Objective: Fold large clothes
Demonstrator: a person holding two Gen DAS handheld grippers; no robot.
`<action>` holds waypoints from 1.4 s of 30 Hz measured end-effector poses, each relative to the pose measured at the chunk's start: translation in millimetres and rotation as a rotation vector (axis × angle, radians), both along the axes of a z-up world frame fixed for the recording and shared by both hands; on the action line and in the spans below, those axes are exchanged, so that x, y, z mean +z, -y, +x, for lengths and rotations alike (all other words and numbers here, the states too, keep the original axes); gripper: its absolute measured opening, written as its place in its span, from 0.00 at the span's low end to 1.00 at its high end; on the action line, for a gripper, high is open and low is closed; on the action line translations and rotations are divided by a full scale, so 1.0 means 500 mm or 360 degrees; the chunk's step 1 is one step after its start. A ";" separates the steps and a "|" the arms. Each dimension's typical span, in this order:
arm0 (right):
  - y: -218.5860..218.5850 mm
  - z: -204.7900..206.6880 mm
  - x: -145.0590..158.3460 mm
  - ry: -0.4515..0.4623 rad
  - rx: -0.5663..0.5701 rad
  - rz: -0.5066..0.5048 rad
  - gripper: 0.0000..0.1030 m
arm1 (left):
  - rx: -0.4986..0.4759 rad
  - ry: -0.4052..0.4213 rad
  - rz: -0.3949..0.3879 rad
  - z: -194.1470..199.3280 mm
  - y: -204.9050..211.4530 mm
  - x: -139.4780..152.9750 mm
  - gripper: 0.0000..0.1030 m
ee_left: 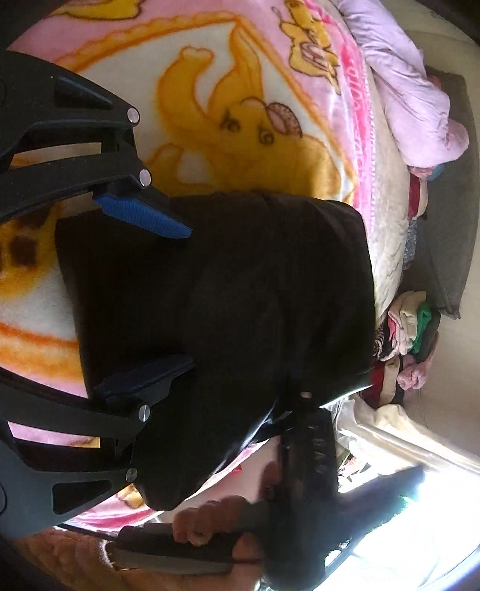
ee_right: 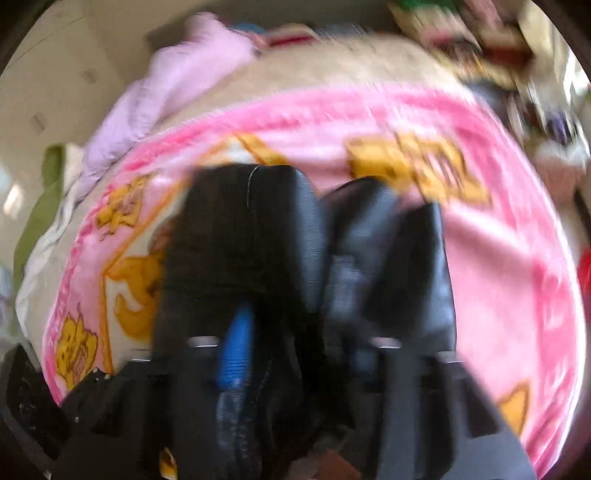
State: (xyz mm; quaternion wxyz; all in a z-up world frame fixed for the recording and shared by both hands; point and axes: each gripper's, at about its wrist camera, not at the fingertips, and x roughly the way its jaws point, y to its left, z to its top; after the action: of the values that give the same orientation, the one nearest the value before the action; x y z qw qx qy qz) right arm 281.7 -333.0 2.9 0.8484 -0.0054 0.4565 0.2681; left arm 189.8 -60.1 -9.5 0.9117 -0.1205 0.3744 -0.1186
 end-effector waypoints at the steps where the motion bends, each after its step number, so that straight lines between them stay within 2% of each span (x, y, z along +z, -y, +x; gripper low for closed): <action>1: -0.003 -0.012 0.028 0.0080 0.0036 -0.0001 0.22 | -0.0007 0.0019 -0.0005 0.002 -0.005 0.009 0.54; 4: 0.019 -0.012 0.076 0.0198 0.0060 0.0002 0.22 | -0.0023 0.0086 -0.0087 -0.005 -0.024 0.044 0.61; 7: 0.080 0.023 0.076 0.0234 0.0005 0.0032 0.22 | -0.0007 0.0088 -0.0108 0.007 -0.031 0.052 0.62; 10: 0.129 0.058 0.025 0.0180 -0.0012 0.0021 0.24 | -0.0036 -0.0002 -0.0177 0.035 -0.014 0.021 0.67; 13: 0.152 0.072 -0.053 0.0119 -0.0035 -0.0069 0.28 | -0.0068 -0.0068 -0.0170 0.053 0.013 -0.015 0.69; 14: 0.164 0.075 -0.082 0.0090 -0.0058 -0.0052 0.29 | -0.0079 -0.0084 -0.0172 0.058 0.020 -0.025 0.71; 16: 0.183 0.080 -0.125 0.0033 -0.0149 0.0005 0.46 | -0.0104 -0.0102 -0.0175 0.062 0.031 -0.039 0.71; 17: 0.197 0.079 -0.135 0.0012 -0.0195 0.0036 0.50 | -0.0114 -0.0110 -0.0177 0.065 0.033 -0.045 0.72; 18: 0.213 0.075 -0.138 -0.0012 -0.0246 0.0068 0.64 | -0.0125 -0.0114 -0.0183 0.067 0.033 -0.050 0.75; 19: 0.222 0.071 -0.136 -0.0029 -0.0284 0.0098 0.72 | -0.0130 -0.0115 -0.0189 0.069 0.031 -0.053 0.75; 21: 0.254 0.052 -0.123 -0.0084 -0.0308 0.0212 0.73 | -0.0144 -0.0110 -0.0197 0.073 0.023 -0.054 0.76; 22: 0.277 0.029 -0.108 -0.0082 -0.0307 0.0329 0.78 | -0.0144 -0.0105 -0.0193 0.074 0.021 -0.053 0.77; 24: 0.296 0.001 -0.090 -0.0089 -0.0308 0.0415 0.91 | -0.0141 -0.0107 -0.0186 0.077 0.023 -0.052 0.80; 25: 0.303 -0.020 -0.087 -0.0119 -0.0287 0.0464 0.93 | -0.0141 -0.0112 -0.0198 0.079 0.023 -0.054 0.80; 28: 0.292 -0.042 -0.098 -0.0218 -0.0225 0.0463 0.95 | -0.0146 -0.0116 -0.0208 0.080 0.032 -0.058 0.80; 32: 0.281 -0.038 -0.174 -0.0393 -0.0186 0.0405 0.94 | -0.0158 -0.0133 -0.0202 0.080 0.035 -0.066 0.81; 33: 0.282 -0.038 -0.187 -0.0425 -0.0198 0.0411 0.94 | -0.0166 -0.0142 -0.0191 0.081 0.038 -0.069 0.86; 35: 0.292 -0.044 -0.221 -0.0451 -0.0203 0.0462 0.93 | -0.0182 -0.0173 -0.0186 0.086 0.043 -0.079 0.91; 38: 0.289 -0.048 -0.240 -0.0425 -0.0198 0.0534 0.91 | -0.0202 -0.0235 -0.0305 0.102 0.036 -0.103 0.92; 39: 0.285 -0.053 -0.238 -0.0403 -0.0174 0.0564 0.78 | -0.0208 -0.0258 -0.0365 0.108 0.032 -0.112 0.92; 40: 0.277 -0.059 -0.235 -0.0423 -0.0112 0.0681 0.61 | -0.0213 -0.0267 -0.0399 0.112 0.029 -0.116 0.92; 42: 0.255 -0.068 -0.224 -0.0384 -0.0091 0.0654 0.61 | -0.0228 -0.0256 -0.0417 0.113 0.021 -0.115 0.87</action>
State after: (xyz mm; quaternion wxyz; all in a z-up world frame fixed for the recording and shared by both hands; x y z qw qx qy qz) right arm 247.5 -460.5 -109.3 0.7782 0.2123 0.4904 0.3299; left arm 246.3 -70.4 -67.2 0.8446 -0.2204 0.4350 -0.2210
